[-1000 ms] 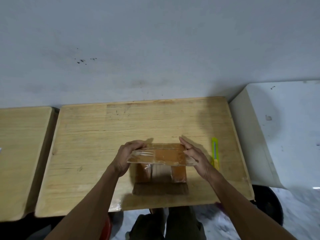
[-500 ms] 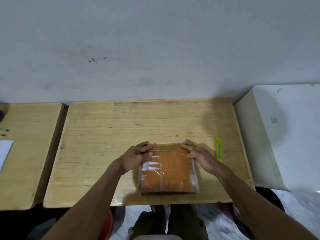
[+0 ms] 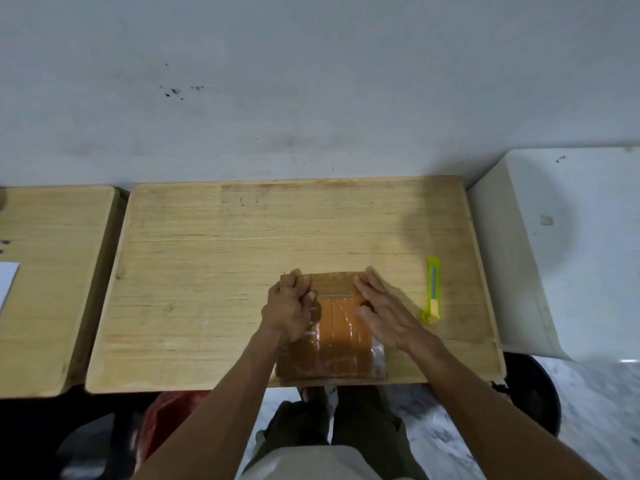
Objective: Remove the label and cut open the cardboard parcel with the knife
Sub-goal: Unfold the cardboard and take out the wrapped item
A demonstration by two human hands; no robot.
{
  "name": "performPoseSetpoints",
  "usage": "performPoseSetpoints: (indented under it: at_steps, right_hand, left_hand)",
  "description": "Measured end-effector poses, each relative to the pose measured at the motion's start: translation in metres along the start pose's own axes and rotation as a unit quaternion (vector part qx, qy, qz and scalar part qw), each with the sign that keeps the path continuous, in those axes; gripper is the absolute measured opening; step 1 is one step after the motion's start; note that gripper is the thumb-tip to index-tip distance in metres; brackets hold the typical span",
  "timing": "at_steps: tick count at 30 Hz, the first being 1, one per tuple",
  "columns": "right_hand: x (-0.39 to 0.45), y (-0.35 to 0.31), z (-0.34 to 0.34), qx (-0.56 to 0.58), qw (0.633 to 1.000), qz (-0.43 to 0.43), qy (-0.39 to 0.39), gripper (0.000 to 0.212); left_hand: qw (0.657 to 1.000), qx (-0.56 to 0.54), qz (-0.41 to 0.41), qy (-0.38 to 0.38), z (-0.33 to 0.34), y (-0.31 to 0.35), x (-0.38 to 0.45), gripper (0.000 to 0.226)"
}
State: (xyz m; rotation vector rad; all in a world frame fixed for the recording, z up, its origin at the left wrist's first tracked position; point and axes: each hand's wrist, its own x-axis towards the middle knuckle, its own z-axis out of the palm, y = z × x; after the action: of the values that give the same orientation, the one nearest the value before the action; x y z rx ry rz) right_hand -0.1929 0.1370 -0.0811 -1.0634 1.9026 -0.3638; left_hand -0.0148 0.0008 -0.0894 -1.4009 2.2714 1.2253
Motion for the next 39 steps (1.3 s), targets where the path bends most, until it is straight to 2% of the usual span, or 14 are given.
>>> performPoseSetpoints:
  at_steps: [2,5,9,16,23,29,34,39]
  right_hand:
    - [0.0,-0.003,0.009,-0.05,0.999,0.007,0.012,0.066]
    - [-0.002,-0.006,0.023,-0.128,0.991,0.02,0.047,0.068]
    - [-0.002,-0.008,0.045,-0.194,0.974,0.036,0.11,0.069]
    - [0.007,-0.005,0.07,-0.162,0.968,0.036,0.188,0.071]
    - [0.047,-0.007,0.054,-0.194,0.95,0.037,0.243,0.07]
    - [0.051,-0.008,0.055,-0.19,0.952,0.041,0.237,0.069]
    - [0.055,-0.009,0.057,-0.183,0.953,0.05,0.237,0.069]
    - [0.057,-0.009,0.06,-0.189,0.95,0.061,0.242,0.069]
  left_hand:
    - [0.997,0.079,0.003,0.005,0.011,-0.006,0.002,0.067]
    - [0.995,0.1,-0.012,0.008,0.019,-0.001,-0.008,0.056]
    - [0.987,0.151,0.002,0.053,0.034,0.001,-0.017,0.057]
    - [0.976,0.19,0.042,0.096,0.055,-0.016,-0.013,0.063]
    - [0.974,0.184,0.053,0.12,0.039,-0.007,0.028,0.061]
    - [0.972,0.19,0.061,0.122,0.039,-0.01,0.032,0.064]
    - [0.956,0.209,0.082,0.191,0.046,-0.014,0.033,0.064]
    - [0.956,0.219,0.08,0.18,0.045,-0.016,0.038,0.068]
